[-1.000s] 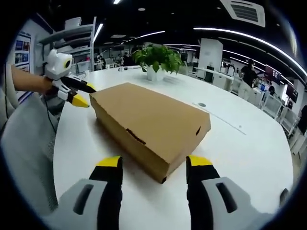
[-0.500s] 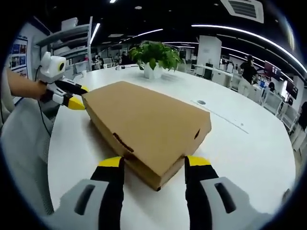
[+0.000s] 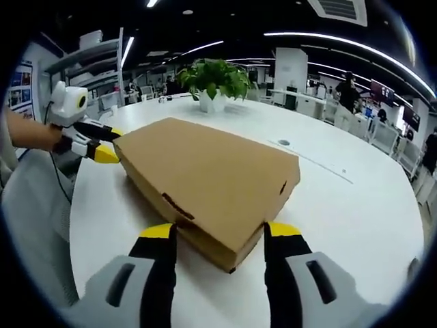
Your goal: Operate the shoe box by opening the lid, removing the specified soft item, and placing it in the target area until the item is outside and the box remains undamaged.
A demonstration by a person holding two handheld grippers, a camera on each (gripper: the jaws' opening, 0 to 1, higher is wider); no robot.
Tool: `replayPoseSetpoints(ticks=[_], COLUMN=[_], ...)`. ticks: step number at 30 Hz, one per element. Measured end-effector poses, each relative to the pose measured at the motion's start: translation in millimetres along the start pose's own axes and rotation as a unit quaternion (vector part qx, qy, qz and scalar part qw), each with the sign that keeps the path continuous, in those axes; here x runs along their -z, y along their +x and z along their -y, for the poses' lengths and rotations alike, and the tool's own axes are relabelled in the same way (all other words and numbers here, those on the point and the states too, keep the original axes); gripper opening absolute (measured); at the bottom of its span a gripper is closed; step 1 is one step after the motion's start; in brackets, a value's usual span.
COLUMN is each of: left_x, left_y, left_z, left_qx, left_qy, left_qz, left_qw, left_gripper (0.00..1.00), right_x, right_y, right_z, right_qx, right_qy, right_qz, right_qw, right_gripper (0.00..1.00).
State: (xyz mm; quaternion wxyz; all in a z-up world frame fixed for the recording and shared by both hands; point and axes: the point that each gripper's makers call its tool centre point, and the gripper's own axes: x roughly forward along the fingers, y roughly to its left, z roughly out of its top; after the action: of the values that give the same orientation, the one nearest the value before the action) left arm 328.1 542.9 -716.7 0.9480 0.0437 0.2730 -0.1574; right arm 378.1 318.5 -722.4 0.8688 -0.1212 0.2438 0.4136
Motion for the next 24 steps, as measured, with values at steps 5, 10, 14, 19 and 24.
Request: replayPoseSetpoints(ticks=[5, 10, 14, 19, 24], left_x=[-0.2, 1.1, 3.3, 6.2, 9.4], left_y=[-1, -4, -7, -12, -16], left_z=[-0.8, -4.5, -9.0, -14.5, -20.3], left_qx=[0.006, 0.010, 0.015, 0.022, 0.031], left_qy=[0.000, 0.003, 0.006, 0.011, 0.018], left_qz=[-0.002, -0.005, -0.008, -0.011, -0.015], left_qw=[1.0000, 0.9999, 0.9998, 0.9996, 0.9992], left_gripper=[0.44, 0.44, 0.43, 0.43, 0.43], right_x=[0.1, -0.1, 1.3, 1.9, 2.9], right_y=[1, 1, 0, -1, -2], right_z=[-1, -7, -14, -24, -33], right_qx=[0.008, 0.011, 0.012, 0.014, 0.018], right_qy=[-0.002, -0.002, -0.014, -0.018, -0.011], right_qz=[-0.003, -0.005, -0.011, -0.015, -0.012], right_qw=[1.0000, 0.9999, 0.9998, 0.9996, 0.9997], right_gripper=[0.48, 0.48, 0.46, 0.45, 0.45])
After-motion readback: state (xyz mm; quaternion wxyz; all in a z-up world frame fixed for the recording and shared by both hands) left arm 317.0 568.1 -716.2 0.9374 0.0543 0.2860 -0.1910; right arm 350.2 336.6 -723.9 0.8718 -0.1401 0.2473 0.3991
